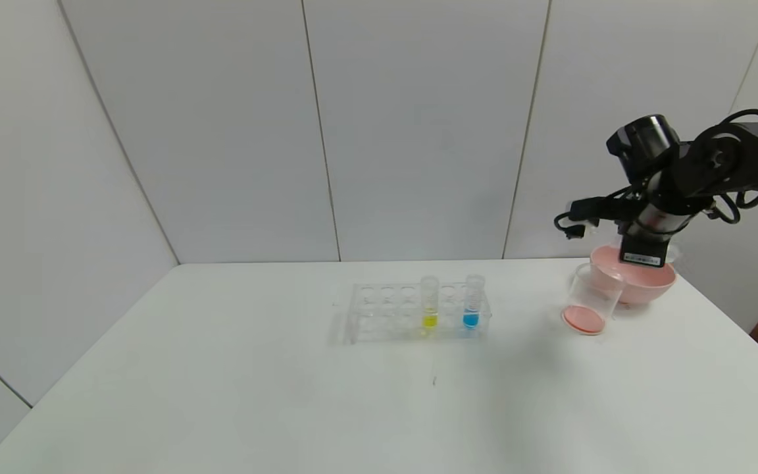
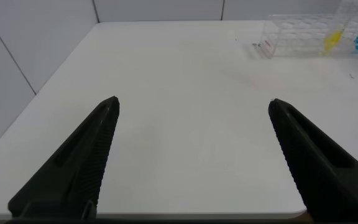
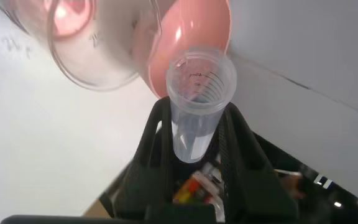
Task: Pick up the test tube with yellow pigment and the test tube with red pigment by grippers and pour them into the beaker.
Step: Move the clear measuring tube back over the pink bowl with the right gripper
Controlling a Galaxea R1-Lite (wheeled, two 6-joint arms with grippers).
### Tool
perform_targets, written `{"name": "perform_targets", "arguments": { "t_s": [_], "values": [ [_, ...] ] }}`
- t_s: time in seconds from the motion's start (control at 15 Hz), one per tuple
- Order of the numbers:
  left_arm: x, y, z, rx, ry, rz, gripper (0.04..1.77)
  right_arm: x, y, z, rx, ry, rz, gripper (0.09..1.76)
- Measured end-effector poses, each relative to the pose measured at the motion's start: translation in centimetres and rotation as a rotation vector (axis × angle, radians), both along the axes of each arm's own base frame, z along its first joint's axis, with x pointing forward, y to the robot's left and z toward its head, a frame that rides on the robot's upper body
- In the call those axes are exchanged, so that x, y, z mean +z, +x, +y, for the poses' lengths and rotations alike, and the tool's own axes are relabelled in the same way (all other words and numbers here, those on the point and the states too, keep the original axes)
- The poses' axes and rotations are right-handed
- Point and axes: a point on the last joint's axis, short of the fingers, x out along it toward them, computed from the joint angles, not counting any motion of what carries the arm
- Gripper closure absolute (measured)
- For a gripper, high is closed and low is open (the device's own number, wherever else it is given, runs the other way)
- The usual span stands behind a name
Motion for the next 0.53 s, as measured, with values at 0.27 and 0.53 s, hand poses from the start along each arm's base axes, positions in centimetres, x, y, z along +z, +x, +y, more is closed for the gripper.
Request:
{"name": "perform_targets", "arguments": {
  "t_s": [0.27,0.53],
  "values": [
    [0.0,0.0,0.0,0.000,0.000,0.000,0.09,0.6,-0.1,-2.2,-0.021,0.262,-0.037,1.35],
    [0.0,0.0,0.0,0.000,0.000,0.000,0.09,1.5,-0.7,-4.3,-0.052,0.631,-0.058,1.35]
  ]
}}
